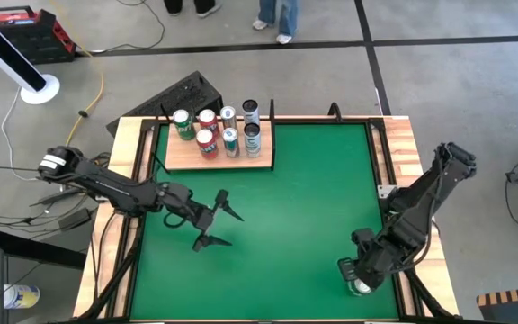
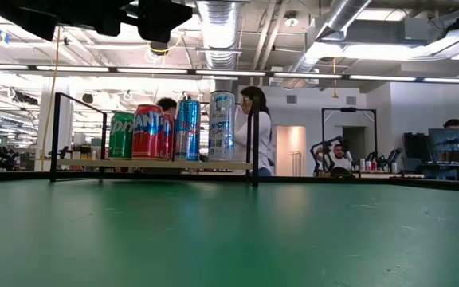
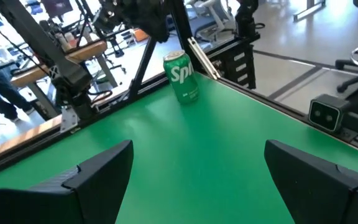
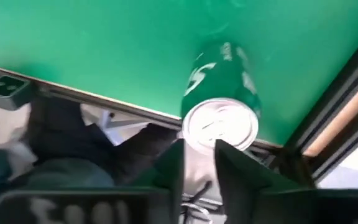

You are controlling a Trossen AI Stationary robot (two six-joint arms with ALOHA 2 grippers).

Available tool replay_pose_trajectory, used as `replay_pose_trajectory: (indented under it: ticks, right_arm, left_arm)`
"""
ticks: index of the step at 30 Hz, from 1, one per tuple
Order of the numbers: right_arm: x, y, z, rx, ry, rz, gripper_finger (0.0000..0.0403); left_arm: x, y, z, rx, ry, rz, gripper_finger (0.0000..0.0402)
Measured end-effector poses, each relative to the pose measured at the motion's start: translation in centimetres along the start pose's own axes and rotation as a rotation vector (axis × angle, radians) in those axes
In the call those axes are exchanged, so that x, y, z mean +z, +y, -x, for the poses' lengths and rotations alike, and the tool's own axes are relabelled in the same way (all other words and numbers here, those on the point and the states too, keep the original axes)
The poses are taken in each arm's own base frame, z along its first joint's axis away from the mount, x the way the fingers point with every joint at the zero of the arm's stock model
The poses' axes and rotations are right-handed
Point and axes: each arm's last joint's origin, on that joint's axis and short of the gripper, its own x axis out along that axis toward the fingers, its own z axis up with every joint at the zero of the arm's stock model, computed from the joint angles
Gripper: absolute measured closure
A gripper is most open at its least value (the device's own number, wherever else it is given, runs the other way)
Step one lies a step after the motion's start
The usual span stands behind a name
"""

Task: Place canned beverage on shelf
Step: Move the green soda can to the center of the table

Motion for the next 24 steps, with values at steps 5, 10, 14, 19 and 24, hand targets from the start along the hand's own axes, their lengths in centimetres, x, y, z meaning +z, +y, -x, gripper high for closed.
replay_pose_trajectory:
  ticks: [5,10,14,19,24]
  right_arm:
    - [0.2,-0.2,0.0,-0.055,0.026,0.011,0.0192]
    - [0.1,-0.2,0.0,-0.066,0.049,0.013,0.0087]
    - [0.1,-0.2,0.0,-0.068,0.047,0.013,0.0033]
    - [0.1,0.1,-1.0,-0.096,0.021,0.008,0.0005]
    - [-0.1,1.1,-3.2,-0.136,0.008,0.069,0.0010]
  left_arm:
    - [-0.1,0.0,-0.1,-0.002,0.008,0.013,0.0054]
    - [0.1,0.0,-0.1,0.005,-0.012,0.005,0.0054]
    - [0.2,0.1,-0.1,0.008,-0.020,0.003,0.0054]
    - [0.3,0.1,-0.1,0.012,-0.030,0.001,0.0054]
    - [0.3,0.1,-0.1,0.013,-0.032,0.001,0.0054]
